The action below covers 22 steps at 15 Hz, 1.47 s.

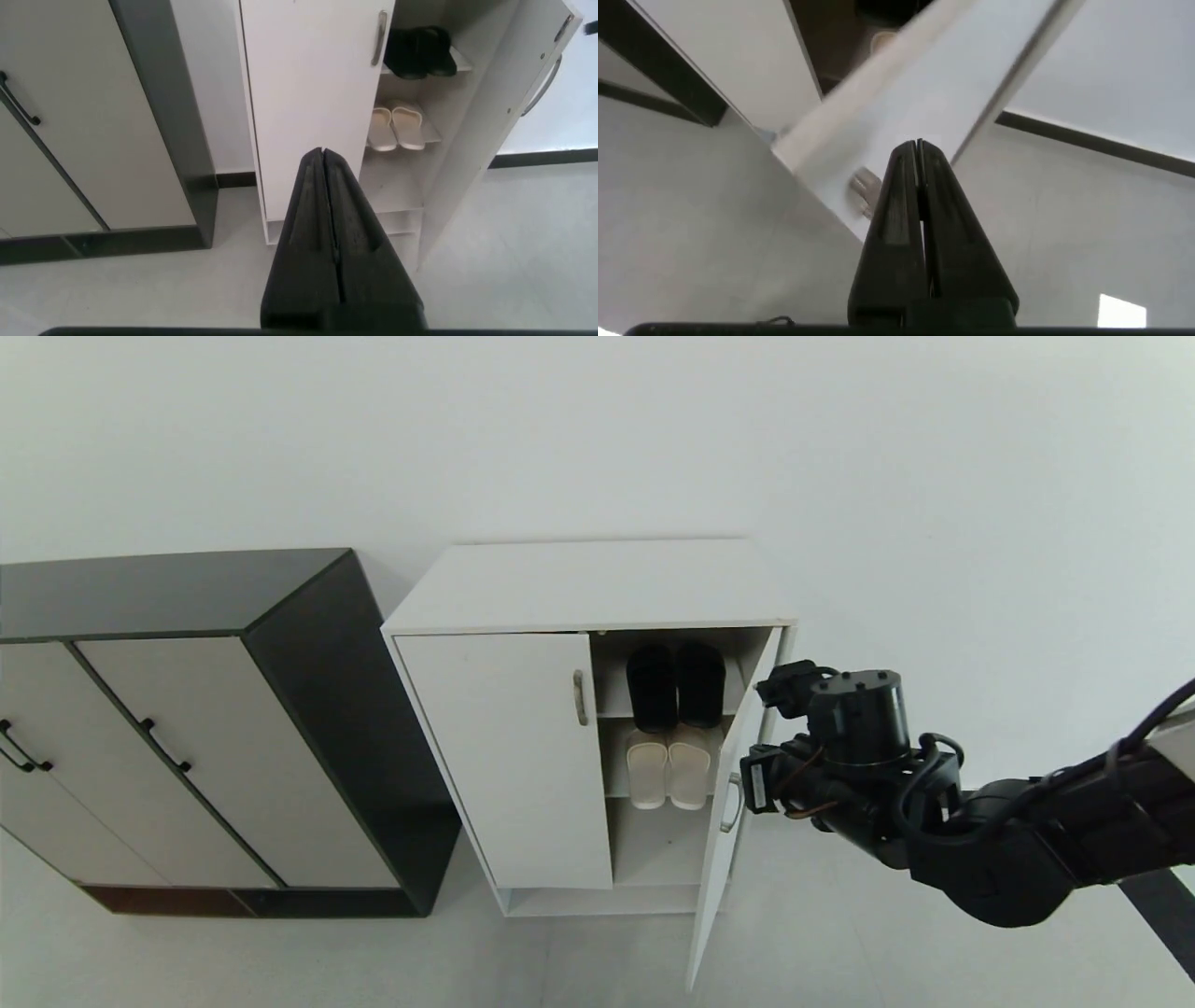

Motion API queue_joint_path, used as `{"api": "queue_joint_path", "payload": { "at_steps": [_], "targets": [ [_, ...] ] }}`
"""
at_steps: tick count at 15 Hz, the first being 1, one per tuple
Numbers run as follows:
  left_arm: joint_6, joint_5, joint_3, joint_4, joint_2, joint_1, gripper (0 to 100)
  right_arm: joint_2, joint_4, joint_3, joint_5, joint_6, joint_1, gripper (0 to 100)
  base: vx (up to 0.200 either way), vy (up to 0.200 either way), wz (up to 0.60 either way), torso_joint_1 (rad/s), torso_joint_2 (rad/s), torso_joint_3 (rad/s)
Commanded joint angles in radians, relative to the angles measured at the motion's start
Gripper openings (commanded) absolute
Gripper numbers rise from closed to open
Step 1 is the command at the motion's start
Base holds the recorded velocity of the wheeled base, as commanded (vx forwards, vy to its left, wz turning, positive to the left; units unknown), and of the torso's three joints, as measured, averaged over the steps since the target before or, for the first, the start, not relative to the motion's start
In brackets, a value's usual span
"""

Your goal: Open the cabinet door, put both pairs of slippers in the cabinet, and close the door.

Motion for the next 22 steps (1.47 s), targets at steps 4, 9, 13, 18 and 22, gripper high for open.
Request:
{"api": "queue_joint_path", "payload": {
  "at_steps": [4, 9, 13, 18, 22],
  "targets": [
    [0.0, 0.001, 0.0, 0.0, 0.001, 0.0, 0, 0.159, -0.083, -0.17, 0.001, 0.041, 0.007, 0, 0.0, 0.0, 0.0, 0.0, 0.0, 0.0],
    [0.003, 0.001, 0.0, 0.001, 0.001, 0.0, 0, 0.059, -0.287, 0.026, 0.13, 0.057, 0.017, 0, 0.0, 0.0, 0.0, 0.0, 0.0, 0.0],
    [0.004, -0.001, 0.0, 0.001, 0.001, 0.0, 0, 0.061, -0.488, 0.255, 0.273, 0.057, -0.01, 0, 0.1, 0.0, 0.0, 0.0, 0.0, 0.002],
    [0.004, -0.001, 0.0, 0.0, 0.001, 0.0, 0, 0.09, -0.526, 0.273, 0.273, 0.058, 0.004, 0, 0.2, 0.0, 0.0, 0.002, 0.0, 0.003],
    [0.003, -0.001, 0.0, 0.0, 0.001, 0.0, 0, 0.128, -0.528, 0.259, 0.271, 0.055, 0.028, 0, 0.15, 0.0, 0.0, 0.002, 0.0, 0.002]
  ]
}}
